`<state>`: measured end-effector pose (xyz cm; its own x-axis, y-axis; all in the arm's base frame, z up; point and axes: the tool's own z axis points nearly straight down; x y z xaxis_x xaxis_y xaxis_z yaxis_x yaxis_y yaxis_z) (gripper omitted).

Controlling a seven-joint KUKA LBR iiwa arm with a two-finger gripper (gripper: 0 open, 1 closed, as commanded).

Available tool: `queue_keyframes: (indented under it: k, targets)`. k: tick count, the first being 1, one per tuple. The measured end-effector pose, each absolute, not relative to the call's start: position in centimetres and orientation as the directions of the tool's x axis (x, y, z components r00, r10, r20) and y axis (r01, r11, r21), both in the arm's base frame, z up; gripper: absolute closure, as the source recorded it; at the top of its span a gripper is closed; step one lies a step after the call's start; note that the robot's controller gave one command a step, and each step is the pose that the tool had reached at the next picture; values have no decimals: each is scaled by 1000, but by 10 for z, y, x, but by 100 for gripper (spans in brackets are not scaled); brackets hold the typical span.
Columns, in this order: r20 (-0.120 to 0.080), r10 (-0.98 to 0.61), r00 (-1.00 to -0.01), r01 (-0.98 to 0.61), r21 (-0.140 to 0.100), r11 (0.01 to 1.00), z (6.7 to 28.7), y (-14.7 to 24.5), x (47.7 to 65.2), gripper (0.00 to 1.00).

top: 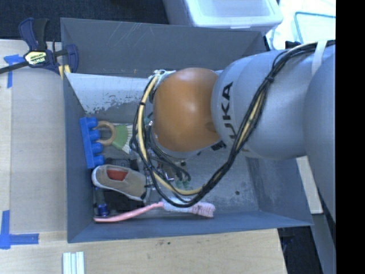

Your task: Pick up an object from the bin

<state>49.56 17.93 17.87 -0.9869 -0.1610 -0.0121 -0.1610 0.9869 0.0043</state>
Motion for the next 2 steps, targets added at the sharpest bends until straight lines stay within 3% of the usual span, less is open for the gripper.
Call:
queue_keyframes:
  k: [1,2]
  targets:
    - [1,-148,-989,-148,1,989,153,173,499,0]
    - [-9,-402,-915,-402,1,915,144,185,498,0]
